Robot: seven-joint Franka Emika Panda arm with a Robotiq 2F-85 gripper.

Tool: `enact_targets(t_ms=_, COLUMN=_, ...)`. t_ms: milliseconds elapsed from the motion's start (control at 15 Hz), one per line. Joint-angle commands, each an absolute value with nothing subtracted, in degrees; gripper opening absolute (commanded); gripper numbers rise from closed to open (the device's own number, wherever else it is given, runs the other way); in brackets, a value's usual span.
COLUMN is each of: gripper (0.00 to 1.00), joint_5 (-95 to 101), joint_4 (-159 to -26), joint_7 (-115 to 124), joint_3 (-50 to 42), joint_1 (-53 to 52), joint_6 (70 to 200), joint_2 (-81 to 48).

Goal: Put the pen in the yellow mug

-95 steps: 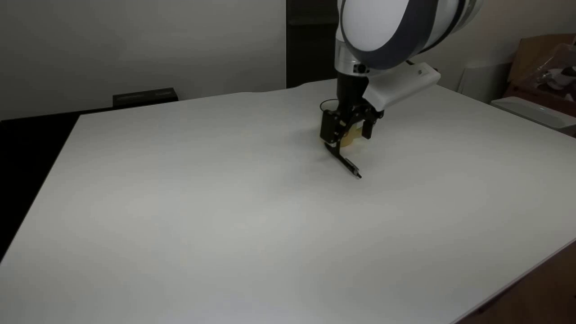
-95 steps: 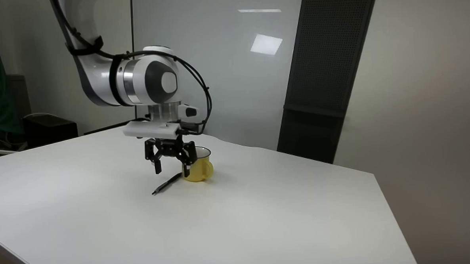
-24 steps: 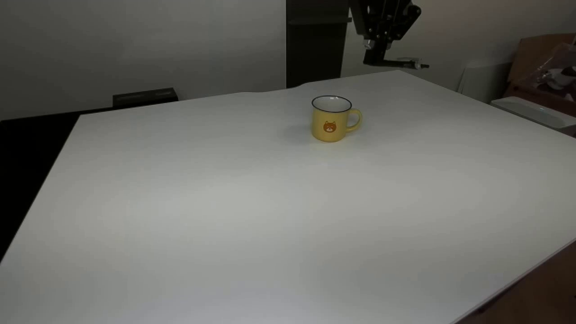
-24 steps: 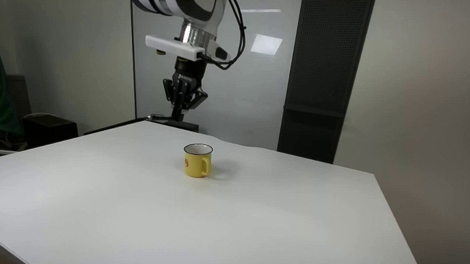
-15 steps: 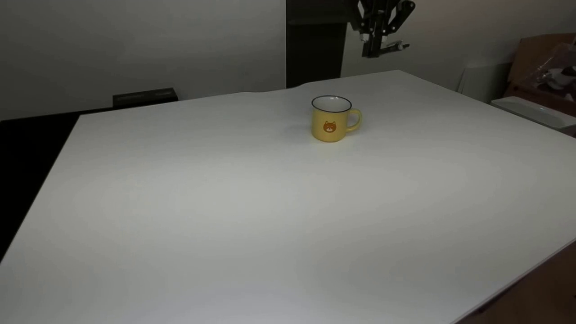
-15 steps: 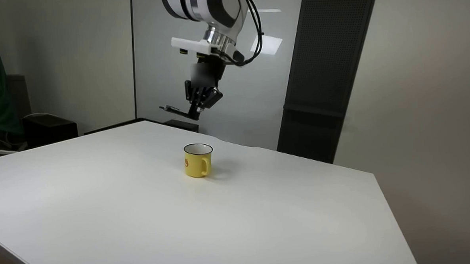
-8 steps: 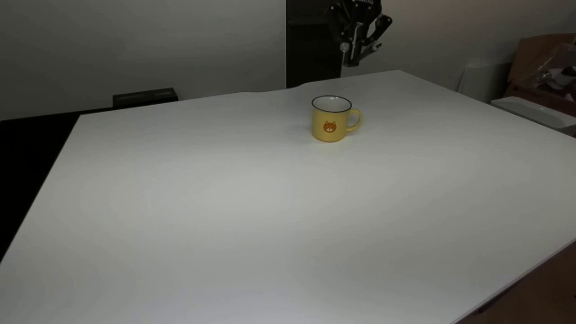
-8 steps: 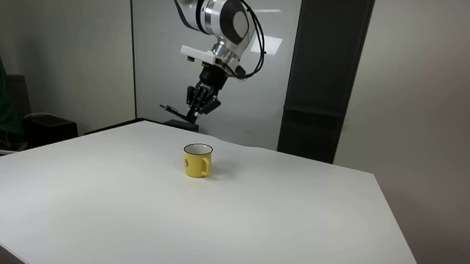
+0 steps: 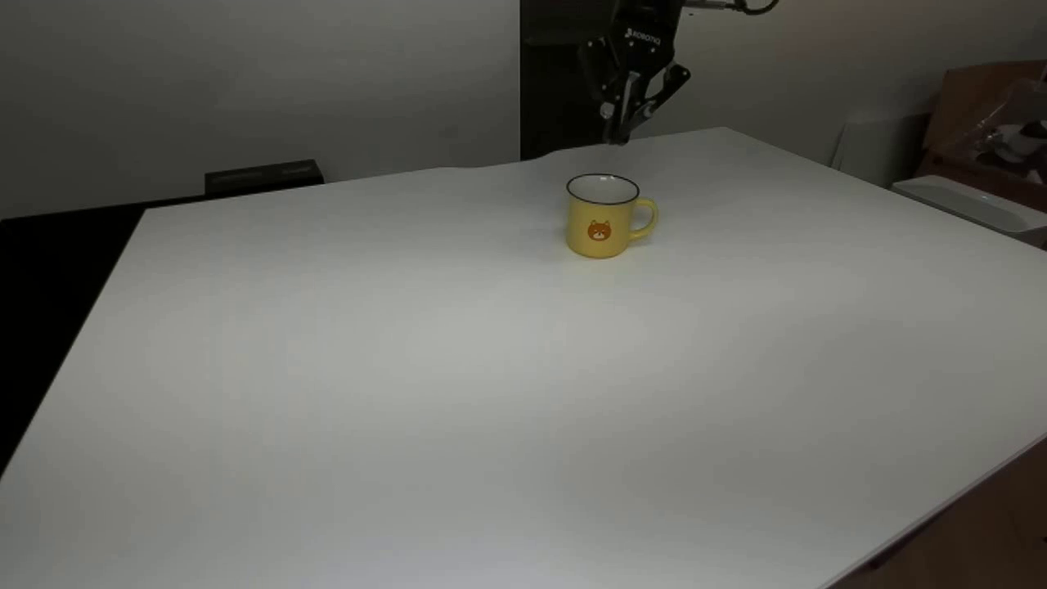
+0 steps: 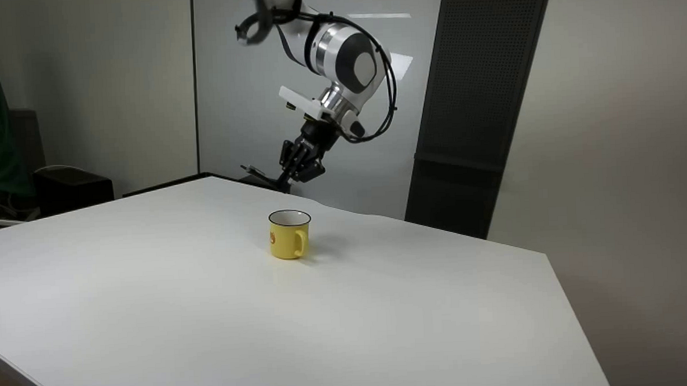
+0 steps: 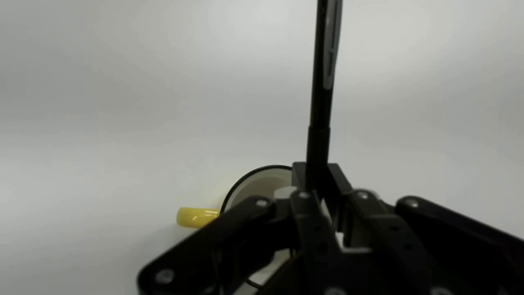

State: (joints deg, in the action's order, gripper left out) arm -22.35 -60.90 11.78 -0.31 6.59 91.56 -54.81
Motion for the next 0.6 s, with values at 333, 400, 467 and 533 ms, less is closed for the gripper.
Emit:
enact_targets(t_ms=333, gripper=0.03, joint_5=-22.8, joint_4=-51.9, joint_7=16.5, joint_3=1.1, joint_1=7.5, joint_6=89.2, joint_2=-60.6)
enact_targets(t_ms=400, gripper=0.03, joint_5=-22.9, joint_4=-51.9, joint_7=16.7, joint_3=1.1, joint_1=7.7, joint_6=89.4, joint_2=-60.8)
enact_targets(t_ms=467, gripper=0.03, joint_5=-23.0, joint_4=-52.0, joint_7=16.7, joint_3=1.1, joint_1=7.8, joint_6=89.5, joint_2=-60.9)
enact_targets(t_ms=533, gripper=0.03, joint_5=-23.1, joint_4=-52.0, joint_7=16.8, joint_3=1.1, joint_1=8.0, joint_6=89.6, joint_2=-61.0)
